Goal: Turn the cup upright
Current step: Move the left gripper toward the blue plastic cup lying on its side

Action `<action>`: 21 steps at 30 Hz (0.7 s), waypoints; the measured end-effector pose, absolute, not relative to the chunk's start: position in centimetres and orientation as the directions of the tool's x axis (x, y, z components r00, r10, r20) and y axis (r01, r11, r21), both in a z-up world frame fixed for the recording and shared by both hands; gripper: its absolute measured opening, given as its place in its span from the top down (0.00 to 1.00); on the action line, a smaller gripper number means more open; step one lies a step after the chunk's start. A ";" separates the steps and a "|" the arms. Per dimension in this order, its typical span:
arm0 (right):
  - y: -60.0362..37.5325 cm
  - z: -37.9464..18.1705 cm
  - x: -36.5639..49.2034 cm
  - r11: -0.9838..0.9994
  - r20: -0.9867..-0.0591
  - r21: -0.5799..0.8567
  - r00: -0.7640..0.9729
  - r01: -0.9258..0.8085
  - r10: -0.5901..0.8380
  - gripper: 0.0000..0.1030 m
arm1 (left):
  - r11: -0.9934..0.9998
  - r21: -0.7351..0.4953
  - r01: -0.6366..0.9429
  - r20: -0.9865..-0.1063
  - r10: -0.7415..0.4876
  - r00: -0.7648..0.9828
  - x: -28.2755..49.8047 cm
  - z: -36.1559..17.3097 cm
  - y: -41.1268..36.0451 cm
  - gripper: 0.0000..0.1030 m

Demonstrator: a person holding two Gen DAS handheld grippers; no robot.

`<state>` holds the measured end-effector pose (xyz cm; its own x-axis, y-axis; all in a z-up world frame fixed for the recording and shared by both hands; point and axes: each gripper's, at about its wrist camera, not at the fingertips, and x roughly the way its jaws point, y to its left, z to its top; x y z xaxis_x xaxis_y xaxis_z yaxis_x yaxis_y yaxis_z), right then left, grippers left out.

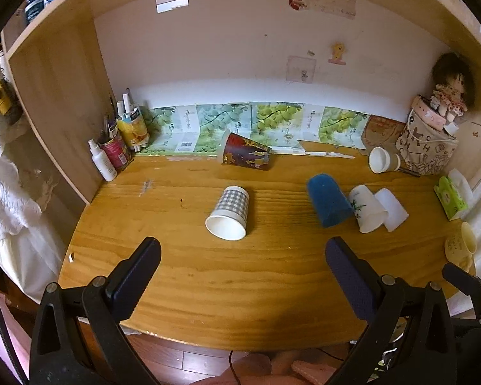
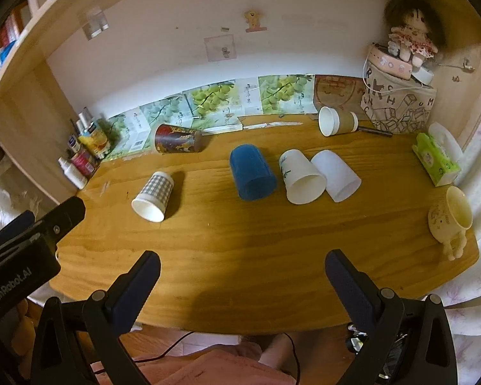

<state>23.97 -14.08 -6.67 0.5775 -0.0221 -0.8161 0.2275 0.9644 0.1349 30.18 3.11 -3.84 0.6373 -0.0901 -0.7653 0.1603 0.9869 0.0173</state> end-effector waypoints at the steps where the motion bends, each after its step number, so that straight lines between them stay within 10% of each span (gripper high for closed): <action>1: -14.0 -6.8 24.4 0.962 -0.817 0.135 0.576 0.236 -0.027 0.00 | 0.986 0.013 0.164 -0.768 -0.095 0.633 30.6 -3.9 3.2 0.01; 21: -15.6 -9.8 27.0 0.912 -0.887 0.110 0.453 0.396 -0.090 0.00 | 0.942 -0.054 0.332 -0.881 -0.202 0.428 36.8 -8.0 0.7 0.01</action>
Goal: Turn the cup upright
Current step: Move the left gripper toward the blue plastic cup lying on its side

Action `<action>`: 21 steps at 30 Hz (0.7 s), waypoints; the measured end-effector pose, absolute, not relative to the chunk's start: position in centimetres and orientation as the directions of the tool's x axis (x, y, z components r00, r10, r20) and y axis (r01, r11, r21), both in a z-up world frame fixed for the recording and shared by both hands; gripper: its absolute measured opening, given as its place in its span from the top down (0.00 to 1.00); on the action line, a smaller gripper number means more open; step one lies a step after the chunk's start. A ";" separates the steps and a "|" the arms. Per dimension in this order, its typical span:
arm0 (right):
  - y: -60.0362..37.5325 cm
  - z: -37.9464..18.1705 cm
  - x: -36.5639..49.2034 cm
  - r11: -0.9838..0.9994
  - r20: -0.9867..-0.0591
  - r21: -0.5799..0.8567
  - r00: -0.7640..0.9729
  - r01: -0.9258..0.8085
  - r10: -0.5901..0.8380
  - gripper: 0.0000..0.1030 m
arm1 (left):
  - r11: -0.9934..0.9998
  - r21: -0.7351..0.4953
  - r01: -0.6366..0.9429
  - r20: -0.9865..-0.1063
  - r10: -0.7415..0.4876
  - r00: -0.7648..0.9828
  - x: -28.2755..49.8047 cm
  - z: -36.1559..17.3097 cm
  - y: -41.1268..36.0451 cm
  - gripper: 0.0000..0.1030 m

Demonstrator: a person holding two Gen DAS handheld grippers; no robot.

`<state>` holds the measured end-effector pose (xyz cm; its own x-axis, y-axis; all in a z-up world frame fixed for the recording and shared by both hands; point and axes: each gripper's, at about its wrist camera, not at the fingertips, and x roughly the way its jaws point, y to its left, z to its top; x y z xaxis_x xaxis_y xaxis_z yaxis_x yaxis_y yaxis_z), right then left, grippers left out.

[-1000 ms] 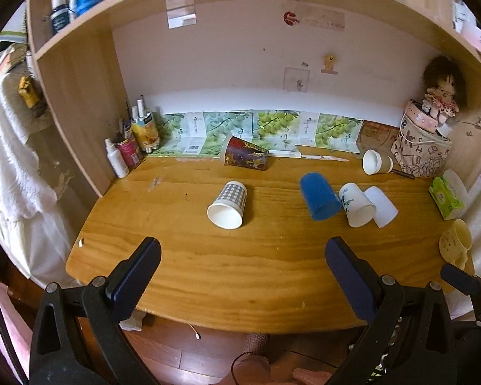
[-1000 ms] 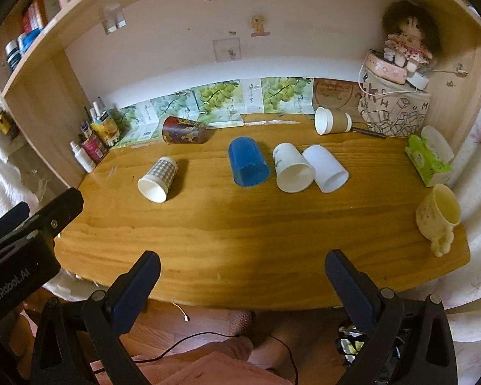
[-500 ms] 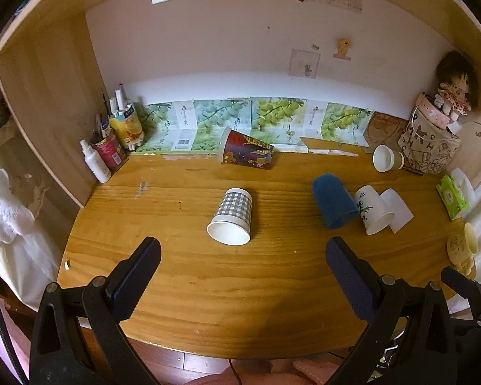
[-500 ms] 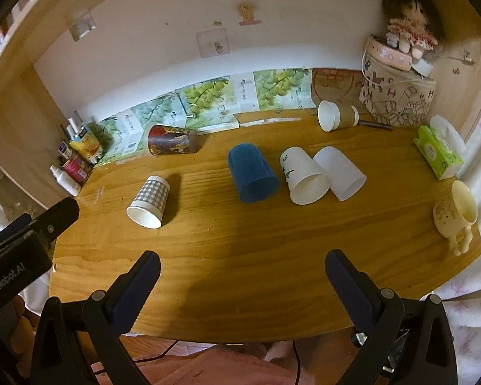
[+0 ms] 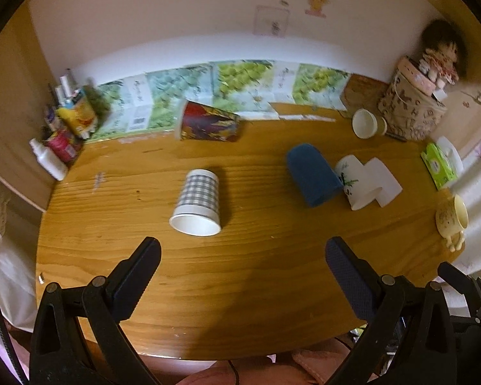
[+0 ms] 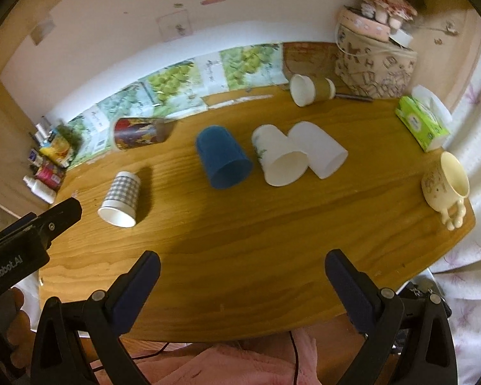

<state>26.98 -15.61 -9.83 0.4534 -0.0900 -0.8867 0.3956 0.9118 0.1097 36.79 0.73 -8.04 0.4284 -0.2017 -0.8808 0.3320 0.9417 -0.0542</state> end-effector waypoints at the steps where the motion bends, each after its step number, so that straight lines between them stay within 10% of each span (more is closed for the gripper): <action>1: -15.9 -10.0 27.0 0.909 -0.889 0.109 0.449 0.402 -0.092 0.00 | 0.940 -0.055 0.337 -0.885 -0.202 0.420 36.9 -8.2 0.4 0.01; 21: -24.3 -10.5 28.3 0.916 -0.888 0.191 0.460 0.353 0.008 0.01 | 0.955 -0.021 0.296 -0.943 -0.118 0.311 39.6 -9.2 -7.9 0.01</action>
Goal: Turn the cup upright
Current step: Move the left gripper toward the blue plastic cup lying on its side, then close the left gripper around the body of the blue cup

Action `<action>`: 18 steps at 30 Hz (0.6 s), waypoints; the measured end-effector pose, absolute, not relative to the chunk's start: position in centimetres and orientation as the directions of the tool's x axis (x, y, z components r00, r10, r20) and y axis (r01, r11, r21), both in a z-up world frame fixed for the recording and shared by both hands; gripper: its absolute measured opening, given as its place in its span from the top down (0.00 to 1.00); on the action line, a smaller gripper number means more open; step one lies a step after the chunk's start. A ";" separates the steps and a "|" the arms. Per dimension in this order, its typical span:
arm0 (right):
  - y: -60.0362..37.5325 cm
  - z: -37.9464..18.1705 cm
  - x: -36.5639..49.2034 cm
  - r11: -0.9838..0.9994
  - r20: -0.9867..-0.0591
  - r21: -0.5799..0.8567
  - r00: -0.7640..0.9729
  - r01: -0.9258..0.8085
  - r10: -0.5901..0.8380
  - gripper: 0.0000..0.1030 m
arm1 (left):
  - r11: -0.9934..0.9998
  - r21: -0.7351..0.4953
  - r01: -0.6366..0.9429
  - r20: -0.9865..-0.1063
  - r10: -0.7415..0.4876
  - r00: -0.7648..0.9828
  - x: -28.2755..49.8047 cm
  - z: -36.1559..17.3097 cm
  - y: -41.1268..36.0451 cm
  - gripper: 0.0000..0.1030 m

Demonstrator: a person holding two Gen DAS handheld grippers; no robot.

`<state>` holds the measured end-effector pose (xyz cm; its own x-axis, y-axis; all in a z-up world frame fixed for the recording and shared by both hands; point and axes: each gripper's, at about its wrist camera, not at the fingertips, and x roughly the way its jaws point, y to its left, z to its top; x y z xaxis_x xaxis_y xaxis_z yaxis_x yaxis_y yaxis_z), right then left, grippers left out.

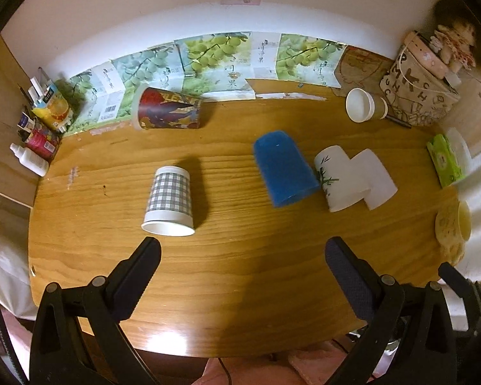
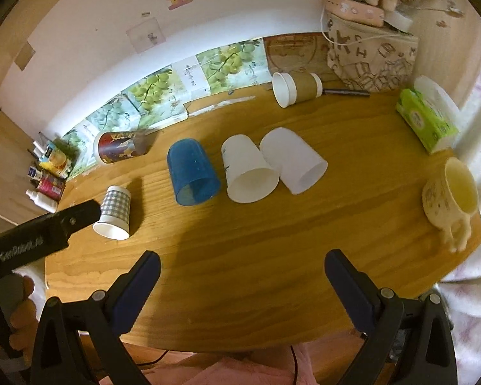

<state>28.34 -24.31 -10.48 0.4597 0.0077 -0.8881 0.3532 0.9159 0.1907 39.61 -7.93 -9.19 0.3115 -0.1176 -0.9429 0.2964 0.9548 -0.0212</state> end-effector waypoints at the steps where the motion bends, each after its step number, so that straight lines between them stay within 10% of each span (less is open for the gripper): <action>1: -24.8 -10.5 28.6 0.920 -0.889 0.188 0.457 0.343 0.011 0.01 | 0.958 -0.018 0.286 -0.946 -0.109 0.306 39.8 -9.3 -8.5 0.01; 18: -28.9 -13.5 31.9 0.969 -0.912 0.220 0.378 0.116 0.161 0.01 | 0.994 0.001 0.107 -0.985 -0.018 0.172 44.2 -14.4 -14.6 0.01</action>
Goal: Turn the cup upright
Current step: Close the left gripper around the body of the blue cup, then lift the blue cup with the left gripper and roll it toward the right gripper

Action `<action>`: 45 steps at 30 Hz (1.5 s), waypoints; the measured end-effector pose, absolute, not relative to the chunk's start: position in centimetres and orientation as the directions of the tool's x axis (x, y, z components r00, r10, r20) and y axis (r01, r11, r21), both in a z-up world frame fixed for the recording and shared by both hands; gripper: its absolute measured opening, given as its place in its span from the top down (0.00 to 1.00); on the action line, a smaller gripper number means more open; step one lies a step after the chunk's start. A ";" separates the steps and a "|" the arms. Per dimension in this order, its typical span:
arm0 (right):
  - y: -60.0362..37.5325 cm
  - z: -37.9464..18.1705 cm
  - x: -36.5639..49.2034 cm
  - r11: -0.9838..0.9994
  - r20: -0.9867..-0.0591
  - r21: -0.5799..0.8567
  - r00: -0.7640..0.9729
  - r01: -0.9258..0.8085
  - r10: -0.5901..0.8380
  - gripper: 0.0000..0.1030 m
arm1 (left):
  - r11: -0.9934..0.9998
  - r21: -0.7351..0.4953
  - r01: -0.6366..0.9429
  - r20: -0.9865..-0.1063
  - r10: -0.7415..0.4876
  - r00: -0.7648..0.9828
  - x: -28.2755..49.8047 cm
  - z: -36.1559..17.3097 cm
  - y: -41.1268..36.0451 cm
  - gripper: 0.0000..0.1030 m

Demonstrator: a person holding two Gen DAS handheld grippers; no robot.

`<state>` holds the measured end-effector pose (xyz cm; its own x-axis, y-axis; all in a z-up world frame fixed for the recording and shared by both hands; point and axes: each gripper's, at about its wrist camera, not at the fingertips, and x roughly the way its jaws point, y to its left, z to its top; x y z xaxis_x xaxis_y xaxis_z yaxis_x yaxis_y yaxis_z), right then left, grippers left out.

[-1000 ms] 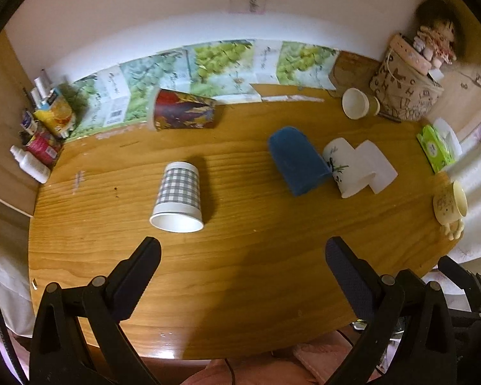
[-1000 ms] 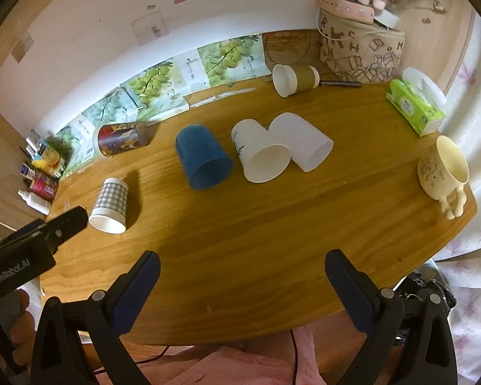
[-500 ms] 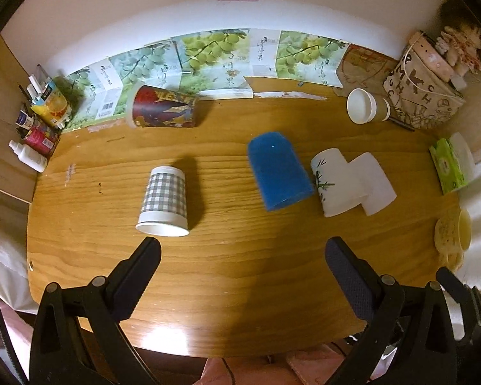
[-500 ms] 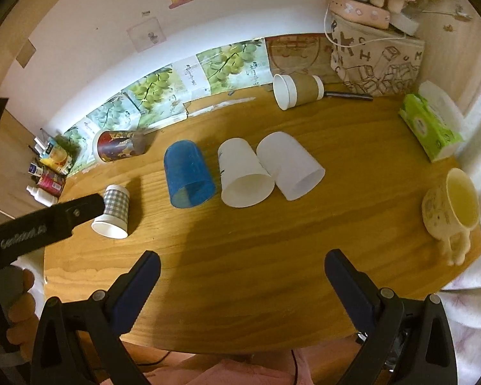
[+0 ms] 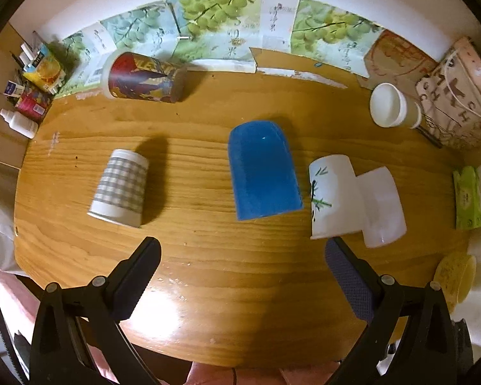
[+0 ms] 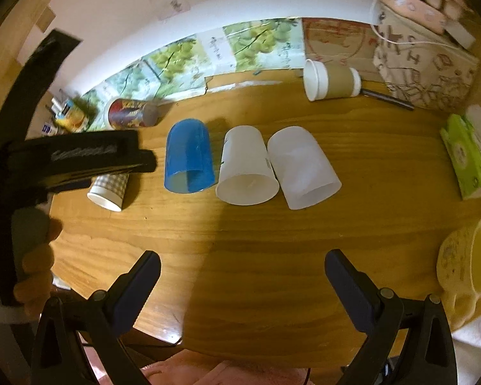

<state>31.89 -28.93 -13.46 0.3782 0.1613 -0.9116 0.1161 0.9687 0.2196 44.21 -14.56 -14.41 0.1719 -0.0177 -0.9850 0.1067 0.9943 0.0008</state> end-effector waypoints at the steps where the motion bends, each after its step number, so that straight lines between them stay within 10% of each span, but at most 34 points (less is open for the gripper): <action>1: -29.1 -13.7 32.2 0.971 -0.914 0.215 0.371 0.100 0.164 0.01 | 0.995 -0.001 0.099 -0.986 -0.017 0.164 44.5 -14.7 -14.7 0.01; 26: -31.6 -18.7 37.5 0.967 -0.942 0.256 0.226 0.014 0.247 0.04 | 0.999 0.012 0.038 -0.999 0.010 0.049 50.8 -22.0 -16.5 0.01; 45: -31.2 -18.6 37.7 0.966 -0.941 0.258 0.228 0.013 0.248 0.04 | 0.994 -0.003 0.106 -0.999 -0.006 0.032 51.3 -22.2 -17.2 0.27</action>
<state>37.68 -31.19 -18.65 0.2282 0.2481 -0.9415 0.0134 0.9661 0.2579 51.26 -17.20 -22.15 0.0325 -0.0060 -0.9995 0.1060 0.9944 -0.0025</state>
